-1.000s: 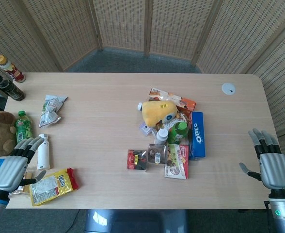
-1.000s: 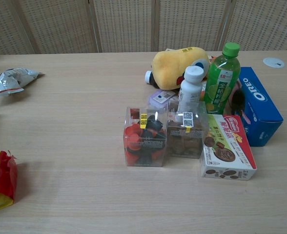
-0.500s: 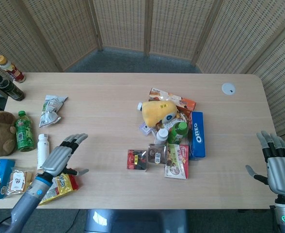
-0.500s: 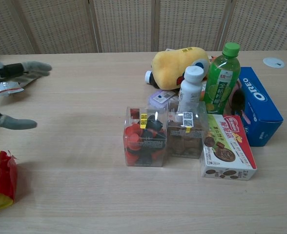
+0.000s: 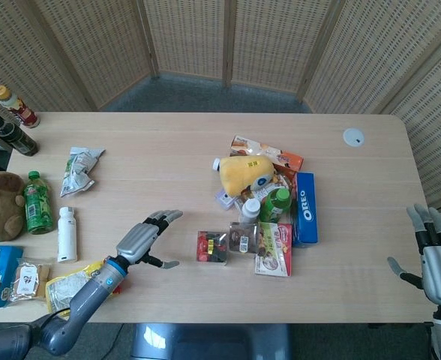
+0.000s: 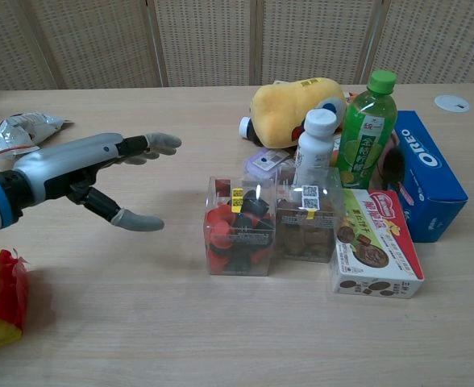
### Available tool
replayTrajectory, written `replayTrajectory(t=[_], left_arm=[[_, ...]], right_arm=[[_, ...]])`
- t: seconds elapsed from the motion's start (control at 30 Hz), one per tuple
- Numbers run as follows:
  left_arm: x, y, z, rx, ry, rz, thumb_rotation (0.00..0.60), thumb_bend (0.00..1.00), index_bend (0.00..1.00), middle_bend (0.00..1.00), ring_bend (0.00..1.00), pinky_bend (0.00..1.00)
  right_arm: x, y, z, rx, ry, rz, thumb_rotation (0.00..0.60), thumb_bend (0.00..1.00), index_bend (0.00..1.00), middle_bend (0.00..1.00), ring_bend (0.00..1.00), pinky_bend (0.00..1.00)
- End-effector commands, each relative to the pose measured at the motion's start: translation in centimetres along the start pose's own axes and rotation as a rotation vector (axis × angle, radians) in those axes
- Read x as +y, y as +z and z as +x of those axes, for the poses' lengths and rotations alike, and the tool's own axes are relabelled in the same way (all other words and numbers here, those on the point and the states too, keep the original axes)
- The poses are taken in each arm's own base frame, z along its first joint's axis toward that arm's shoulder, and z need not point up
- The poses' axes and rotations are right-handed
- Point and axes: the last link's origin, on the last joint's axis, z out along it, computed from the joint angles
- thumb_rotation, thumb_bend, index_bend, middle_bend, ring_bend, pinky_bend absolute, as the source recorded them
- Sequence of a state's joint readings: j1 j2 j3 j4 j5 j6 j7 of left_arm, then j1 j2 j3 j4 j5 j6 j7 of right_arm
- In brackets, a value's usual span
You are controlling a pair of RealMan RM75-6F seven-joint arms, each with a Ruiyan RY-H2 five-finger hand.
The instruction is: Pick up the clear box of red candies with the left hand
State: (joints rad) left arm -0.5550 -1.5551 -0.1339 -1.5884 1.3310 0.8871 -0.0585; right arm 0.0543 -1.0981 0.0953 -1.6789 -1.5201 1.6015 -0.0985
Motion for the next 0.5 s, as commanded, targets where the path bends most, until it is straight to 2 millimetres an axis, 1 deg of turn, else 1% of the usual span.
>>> replayTrajectory(t=[0.03, 0.27, 0.5], left_arm=[[0.5, 1.0, -1.0, -0.025, -0.026, -0.021, 0.457, 0.0, 0.0, 0.0, 0.0, 0.0], [1.4, 2.0, -2.6, -0.071, -0.048, -0.054, 0.421, 0.0, 0.0, 0.0, 0.0, 0.0], [1.7, 2.8, -3.7, -0.065, -0.036, -0.062, 0.417, 0.0, 0.0, 0.0, 0.0, 0.0]], right_arm=[[0.1, 0.0, 0.1, 0.0, -0.002, -0.003, 0.586, 0.2, 0.0, 0.01, 0.0, 0.0], [0.3, -0.2, 0.4, 0.007, -0.006, -0.011, 0.585, 0.2, 0.0, 0.01, 0.0, 0.0], [0.7, -0.6, 0.6, 0.011, -0.005, -0.023, 0.588, 0.2, 0.0, 0.01, 0.0, 0.0]])
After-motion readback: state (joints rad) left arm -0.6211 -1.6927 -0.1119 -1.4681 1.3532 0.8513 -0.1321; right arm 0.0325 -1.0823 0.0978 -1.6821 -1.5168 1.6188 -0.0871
